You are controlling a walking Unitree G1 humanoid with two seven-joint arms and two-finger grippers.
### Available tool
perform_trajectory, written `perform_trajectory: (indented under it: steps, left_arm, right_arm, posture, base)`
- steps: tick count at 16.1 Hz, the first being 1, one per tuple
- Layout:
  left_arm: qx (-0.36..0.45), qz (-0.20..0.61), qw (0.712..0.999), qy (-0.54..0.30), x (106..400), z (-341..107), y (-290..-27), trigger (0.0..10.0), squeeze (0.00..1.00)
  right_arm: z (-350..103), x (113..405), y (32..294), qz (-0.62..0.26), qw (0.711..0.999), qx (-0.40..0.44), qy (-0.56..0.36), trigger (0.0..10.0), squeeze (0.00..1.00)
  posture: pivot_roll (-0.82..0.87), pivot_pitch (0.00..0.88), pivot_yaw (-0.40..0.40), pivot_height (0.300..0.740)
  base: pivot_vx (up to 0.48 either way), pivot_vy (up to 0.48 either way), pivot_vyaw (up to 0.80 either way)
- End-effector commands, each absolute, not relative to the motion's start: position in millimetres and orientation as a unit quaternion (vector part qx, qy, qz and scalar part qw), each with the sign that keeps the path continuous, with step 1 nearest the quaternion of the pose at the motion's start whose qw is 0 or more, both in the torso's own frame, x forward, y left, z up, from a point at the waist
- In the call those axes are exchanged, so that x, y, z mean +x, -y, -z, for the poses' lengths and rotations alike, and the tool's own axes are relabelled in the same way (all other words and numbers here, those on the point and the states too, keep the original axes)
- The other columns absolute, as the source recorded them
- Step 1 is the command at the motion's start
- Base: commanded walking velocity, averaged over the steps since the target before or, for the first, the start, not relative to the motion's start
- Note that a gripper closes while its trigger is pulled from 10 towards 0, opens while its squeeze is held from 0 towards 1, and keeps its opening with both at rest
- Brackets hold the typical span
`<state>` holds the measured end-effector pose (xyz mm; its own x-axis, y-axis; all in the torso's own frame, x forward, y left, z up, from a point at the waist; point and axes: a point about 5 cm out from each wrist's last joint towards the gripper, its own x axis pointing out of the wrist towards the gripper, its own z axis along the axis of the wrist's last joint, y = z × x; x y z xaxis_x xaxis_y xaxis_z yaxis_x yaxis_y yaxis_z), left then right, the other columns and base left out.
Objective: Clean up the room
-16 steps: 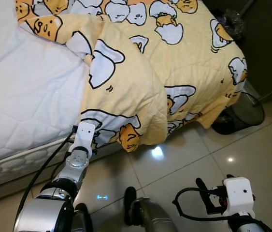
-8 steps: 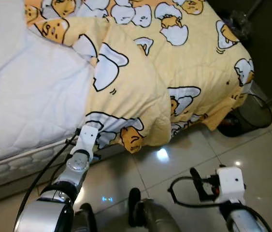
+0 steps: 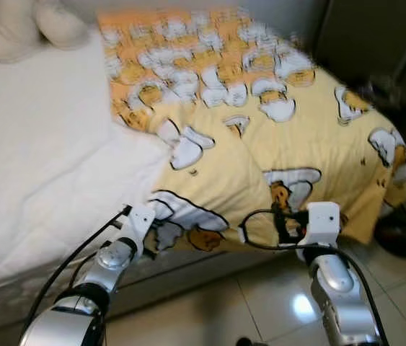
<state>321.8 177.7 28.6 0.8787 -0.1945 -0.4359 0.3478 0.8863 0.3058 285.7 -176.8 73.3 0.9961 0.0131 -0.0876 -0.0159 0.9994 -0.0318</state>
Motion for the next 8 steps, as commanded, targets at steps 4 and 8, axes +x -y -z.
perform_trajectory:
  steps: [4, 8]
  left_arm:
    - [0.2, 0.186, 0.937, -0.217, 310.0, -18.5, -181.8, 10.0, 0.0]
    - [0.2, 0.186, 0.937, -0.217, 310.0, -18.5, -181.8, 10.0, 0.0]
  right_arm:
    - [-63.9, 285.6, 180.0, -0.004, 0.998, -0.005, -0.056, 10.0, 0.0]
    - [-63.9, 285.6, 180.0, -0.004, 0.998, -0.005, -0.056, 10.0, 0.0]
  posture:
    - [0.05, 0.0, 0.058, 0.74]
    - [0.05, 0.0, 0.058, 0.74]
  base:
    - [0.0, 0.0, 0.0]
    - [0.0, 0.0, 0.0]
